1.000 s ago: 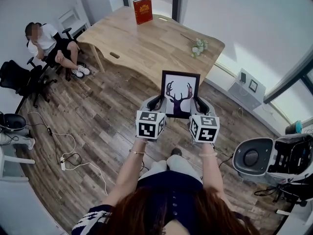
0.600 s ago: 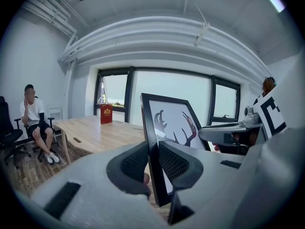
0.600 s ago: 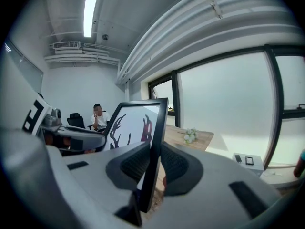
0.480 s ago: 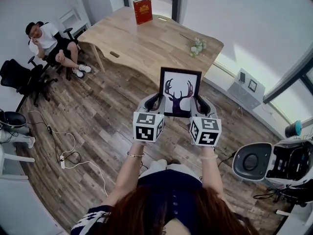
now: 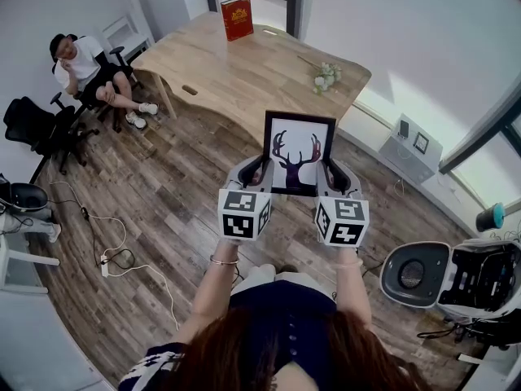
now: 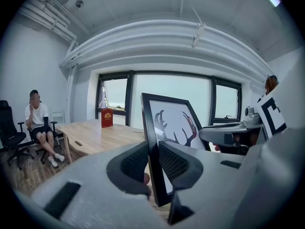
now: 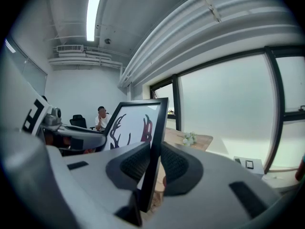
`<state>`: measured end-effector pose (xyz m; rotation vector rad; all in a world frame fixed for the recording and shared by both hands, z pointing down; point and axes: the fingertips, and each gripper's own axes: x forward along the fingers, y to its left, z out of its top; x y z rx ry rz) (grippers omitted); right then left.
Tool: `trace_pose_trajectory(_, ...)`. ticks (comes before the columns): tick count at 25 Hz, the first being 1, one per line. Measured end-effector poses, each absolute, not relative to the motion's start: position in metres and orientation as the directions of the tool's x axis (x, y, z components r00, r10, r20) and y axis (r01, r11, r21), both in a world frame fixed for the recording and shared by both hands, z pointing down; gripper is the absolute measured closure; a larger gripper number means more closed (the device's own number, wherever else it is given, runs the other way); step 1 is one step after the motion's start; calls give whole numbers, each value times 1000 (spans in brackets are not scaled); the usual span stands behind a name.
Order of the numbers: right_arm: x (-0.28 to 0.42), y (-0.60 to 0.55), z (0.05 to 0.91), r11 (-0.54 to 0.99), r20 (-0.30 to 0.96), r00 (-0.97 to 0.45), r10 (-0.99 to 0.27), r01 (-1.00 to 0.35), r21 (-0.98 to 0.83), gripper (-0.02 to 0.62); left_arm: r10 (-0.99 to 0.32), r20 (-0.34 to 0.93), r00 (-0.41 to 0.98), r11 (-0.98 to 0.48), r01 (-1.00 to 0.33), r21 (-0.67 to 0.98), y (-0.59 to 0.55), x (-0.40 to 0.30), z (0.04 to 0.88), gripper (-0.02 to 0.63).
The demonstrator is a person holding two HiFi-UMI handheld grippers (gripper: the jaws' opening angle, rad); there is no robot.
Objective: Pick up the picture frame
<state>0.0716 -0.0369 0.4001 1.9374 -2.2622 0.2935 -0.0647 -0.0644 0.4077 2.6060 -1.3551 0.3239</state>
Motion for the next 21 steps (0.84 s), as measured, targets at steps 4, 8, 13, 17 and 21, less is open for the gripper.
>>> trace_pose_trajectory(4,75,-32,399,159,228,-166,-960,-986,-48,523,-789,271,551,-557,-828,63,-58,-62,407,523)
trace_pose_trajectory(8,80,-27,397,170,224,-177,-959,-984,-47,523,-795,269,544,-549,-833,63,-53,-57,406,523)
trace_pose_trajectory(13,88,-23,394,186,222,-191,-956,-982,-41,523,-803,268,533,-536,-842,67,-47,-49,404,523)
trace_pose_trajectory(17,94,-21,391,201,215,-205,-955,-979,-37,523,-811,263,522,-525,-849,66,-44,-44,401,523)
trace_pose_trajectory(21,103,-23,391,210,211,-212,-954,-977,-36,523,-818,260,513,-517,-854,57,-45,-34,401,523)
